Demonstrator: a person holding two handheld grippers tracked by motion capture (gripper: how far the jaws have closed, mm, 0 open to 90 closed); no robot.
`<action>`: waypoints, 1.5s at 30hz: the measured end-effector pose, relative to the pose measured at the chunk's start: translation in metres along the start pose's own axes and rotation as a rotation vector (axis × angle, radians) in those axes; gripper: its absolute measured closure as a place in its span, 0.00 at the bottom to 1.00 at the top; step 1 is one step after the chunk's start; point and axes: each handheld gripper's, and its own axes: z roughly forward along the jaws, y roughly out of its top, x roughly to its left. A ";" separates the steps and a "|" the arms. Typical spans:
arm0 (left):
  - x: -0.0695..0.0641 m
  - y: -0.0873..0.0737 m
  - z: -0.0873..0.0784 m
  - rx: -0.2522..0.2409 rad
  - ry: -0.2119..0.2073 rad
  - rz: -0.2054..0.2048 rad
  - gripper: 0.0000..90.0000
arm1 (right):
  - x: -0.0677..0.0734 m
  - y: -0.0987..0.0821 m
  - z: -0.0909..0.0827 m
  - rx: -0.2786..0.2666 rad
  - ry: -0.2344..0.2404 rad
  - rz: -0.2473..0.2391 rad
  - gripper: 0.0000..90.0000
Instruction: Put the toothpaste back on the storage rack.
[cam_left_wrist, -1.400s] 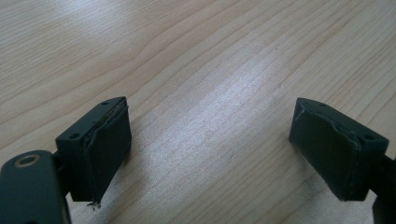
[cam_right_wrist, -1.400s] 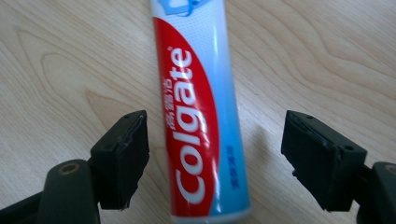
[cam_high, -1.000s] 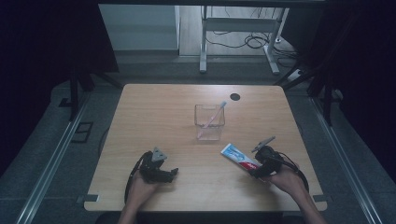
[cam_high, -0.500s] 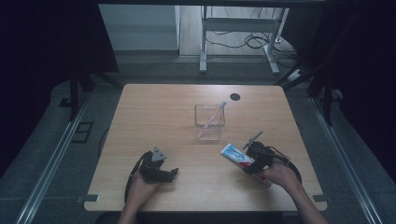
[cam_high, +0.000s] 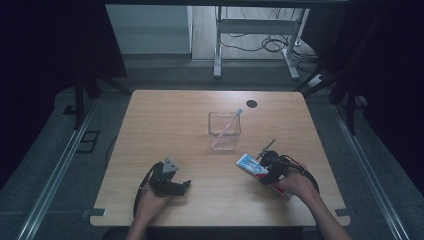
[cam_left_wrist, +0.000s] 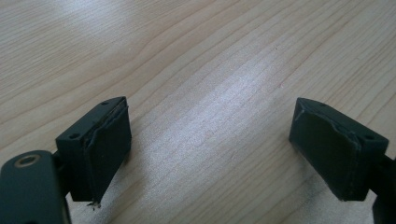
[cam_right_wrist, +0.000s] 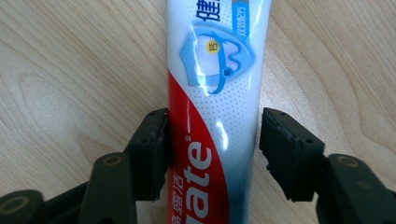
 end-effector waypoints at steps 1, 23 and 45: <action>0.000 0.000 0.000 0.000 0.000 0.000 0.14 | 0.000 0.000 0.000 0.005 0.001 -0.002 0.49; 0.000 0.000 0.000 0.002 0.000 0.002 0.14 | -0.002 -0.005 -0.008 -0.051 0.018 -0.003 0.77; 0.000 0.000 0.000 0.000 0.000 -0.001 0.14 | 0.000 -0.013 -0.037 -0.165 0.001 0.020 0.80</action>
